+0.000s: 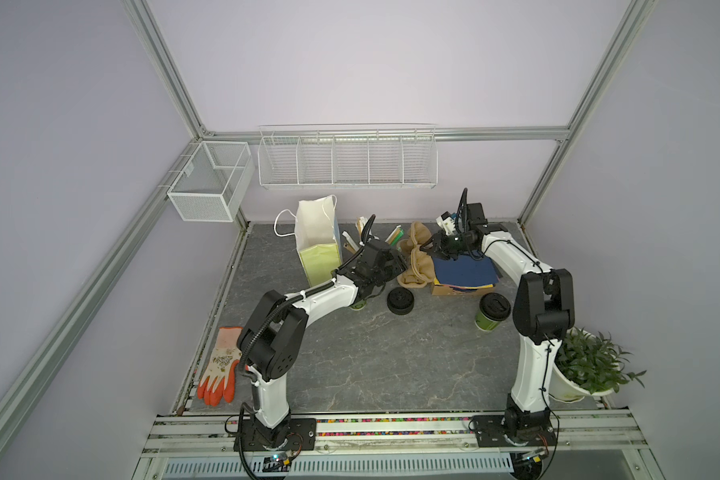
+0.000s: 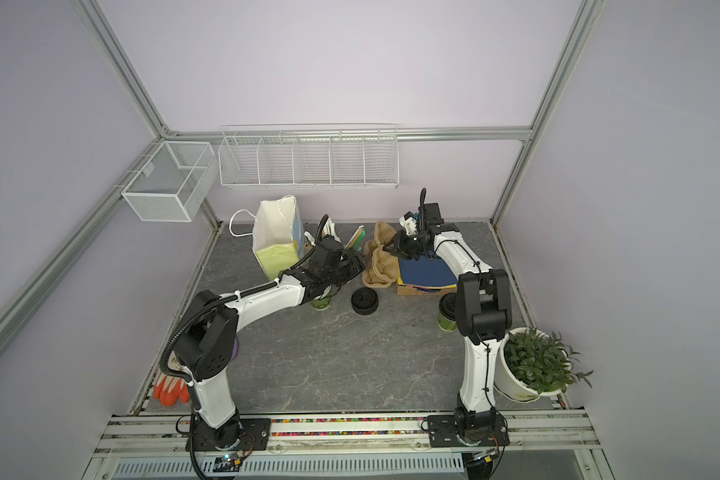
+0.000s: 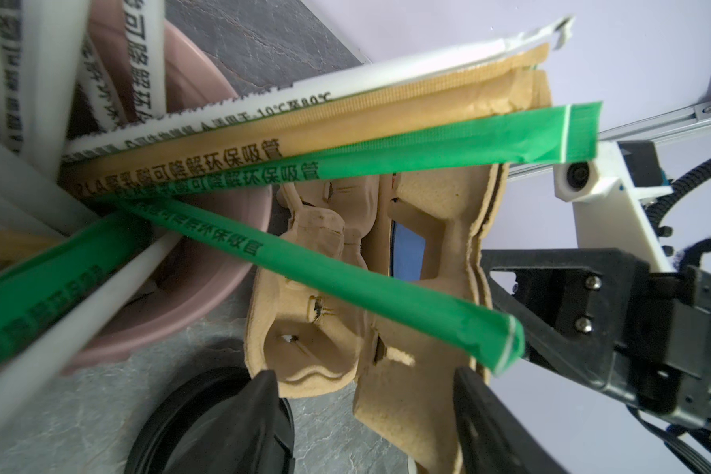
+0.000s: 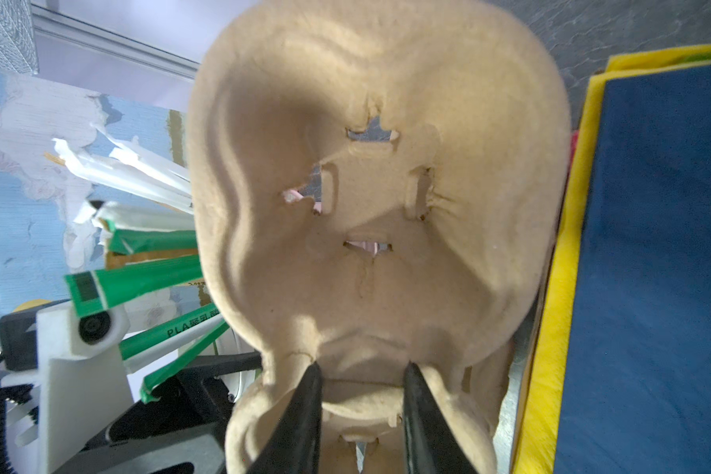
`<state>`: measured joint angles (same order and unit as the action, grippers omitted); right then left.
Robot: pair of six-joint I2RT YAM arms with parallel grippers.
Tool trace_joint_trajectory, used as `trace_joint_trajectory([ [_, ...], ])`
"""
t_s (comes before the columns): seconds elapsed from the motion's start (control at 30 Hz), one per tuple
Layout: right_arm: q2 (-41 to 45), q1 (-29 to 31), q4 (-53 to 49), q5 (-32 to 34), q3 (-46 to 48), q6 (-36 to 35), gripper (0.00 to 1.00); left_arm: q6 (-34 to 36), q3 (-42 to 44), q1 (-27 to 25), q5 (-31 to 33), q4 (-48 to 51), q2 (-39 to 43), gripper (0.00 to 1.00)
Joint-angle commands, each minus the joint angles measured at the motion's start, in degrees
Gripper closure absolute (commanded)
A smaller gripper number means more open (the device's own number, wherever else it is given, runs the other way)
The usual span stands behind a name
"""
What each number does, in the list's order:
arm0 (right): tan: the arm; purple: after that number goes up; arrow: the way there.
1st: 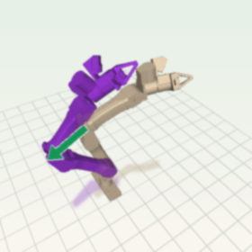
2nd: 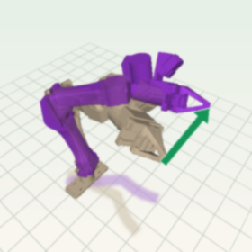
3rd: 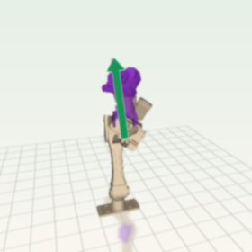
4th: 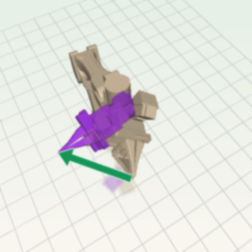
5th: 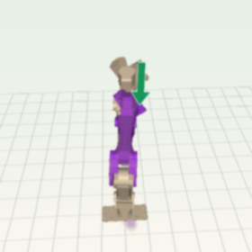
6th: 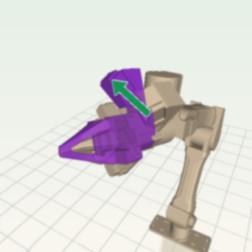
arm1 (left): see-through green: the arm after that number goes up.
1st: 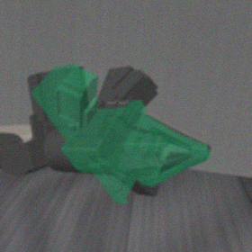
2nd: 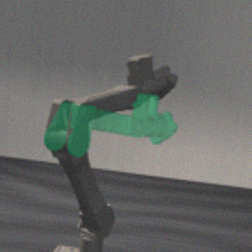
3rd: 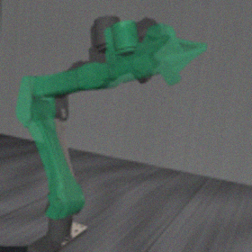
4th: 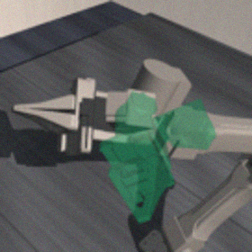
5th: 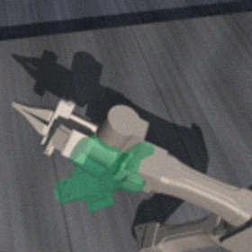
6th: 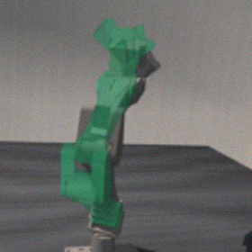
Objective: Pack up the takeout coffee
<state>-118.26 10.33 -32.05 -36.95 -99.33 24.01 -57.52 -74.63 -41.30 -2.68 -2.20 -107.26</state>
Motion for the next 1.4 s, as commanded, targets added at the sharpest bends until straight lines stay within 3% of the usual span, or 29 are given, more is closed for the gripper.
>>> trace_joint_trajectory([
  [0.0,-0.18,0.30,1.31,-1.98,0.45,-0.02,0.70,-0.95,-0.96,-0.44,-0.71,-1.36,-1.87,0.32],
  [0.6,-0.85,0.75,0.77,-2.34,0.19,-0.63,0.70,-1.58,0.45,-0.49,-1.87,-5.80,-1.99,0.31],
  [1.37,-0.75,0.83,0.49,-2.58,0.02,-1.07,0.70,-0.23,1.15,-0.27,1.22,-2.25,-1.10,0.31],
])
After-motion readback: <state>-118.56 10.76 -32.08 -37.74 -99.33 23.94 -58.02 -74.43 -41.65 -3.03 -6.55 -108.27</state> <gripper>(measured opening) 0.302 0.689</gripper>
